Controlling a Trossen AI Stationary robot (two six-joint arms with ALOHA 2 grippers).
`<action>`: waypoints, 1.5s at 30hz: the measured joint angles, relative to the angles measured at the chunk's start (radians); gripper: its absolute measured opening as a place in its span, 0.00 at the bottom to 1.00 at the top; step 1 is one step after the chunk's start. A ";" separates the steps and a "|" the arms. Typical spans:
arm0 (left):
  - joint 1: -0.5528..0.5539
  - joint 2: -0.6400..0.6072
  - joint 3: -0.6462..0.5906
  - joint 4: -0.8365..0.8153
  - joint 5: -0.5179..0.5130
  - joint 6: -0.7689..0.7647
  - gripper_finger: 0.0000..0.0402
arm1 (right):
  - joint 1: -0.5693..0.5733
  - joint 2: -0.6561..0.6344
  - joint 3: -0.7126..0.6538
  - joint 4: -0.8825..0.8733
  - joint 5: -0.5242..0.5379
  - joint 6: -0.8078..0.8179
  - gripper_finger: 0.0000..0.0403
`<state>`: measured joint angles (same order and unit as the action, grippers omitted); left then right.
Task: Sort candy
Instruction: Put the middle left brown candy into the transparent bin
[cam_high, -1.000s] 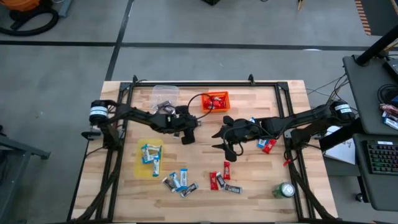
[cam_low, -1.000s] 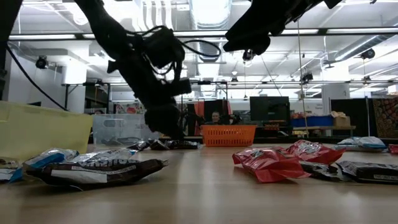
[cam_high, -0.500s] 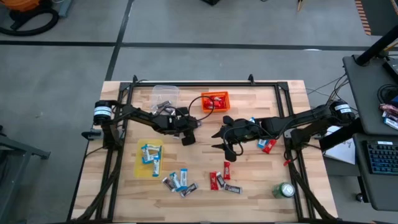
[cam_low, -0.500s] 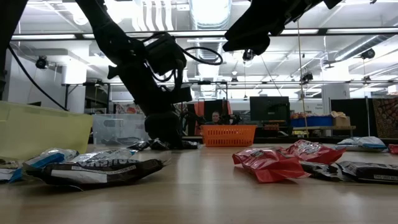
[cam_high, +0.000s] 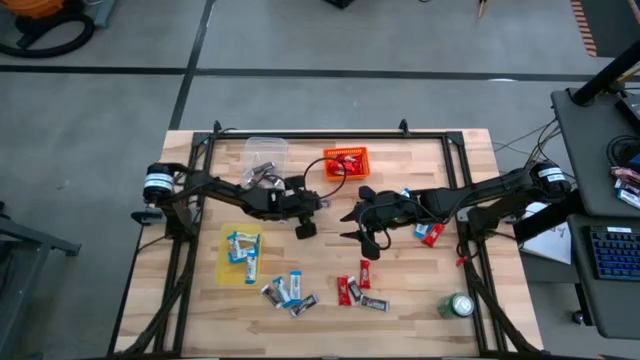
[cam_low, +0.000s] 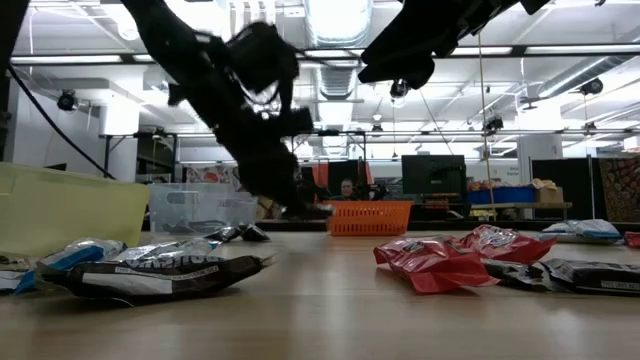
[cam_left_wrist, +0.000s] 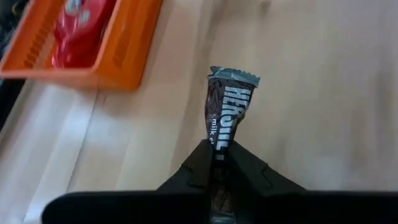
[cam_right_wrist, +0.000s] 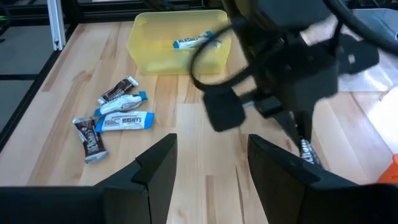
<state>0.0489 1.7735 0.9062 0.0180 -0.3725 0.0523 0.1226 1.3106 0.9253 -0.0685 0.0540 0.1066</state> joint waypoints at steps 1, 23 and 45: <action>-0.012 -0.015 0.000 -0.002 0.000 -0.010 0.02 | 0.000 0.000 0.000 0.000 0.000 0.001 0.45; -0.324 -0.525 -0.003 -0.352 -0.002 -0.218 0.01 | 0.043 0.000 -0.120 0.111 0.089 0.182 0.45; -0.594 -0.532 -0.003 -0.875 0.128 -0.769 0.01 | 0.043 0.131 -0.127 0.160 0.130 0.209 0.45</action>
<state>-0.5453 1.2416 0.9028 -0.8573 -0.2449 -0.7167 0.1661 1.4420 0.7979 0.0919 0.1837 0.3153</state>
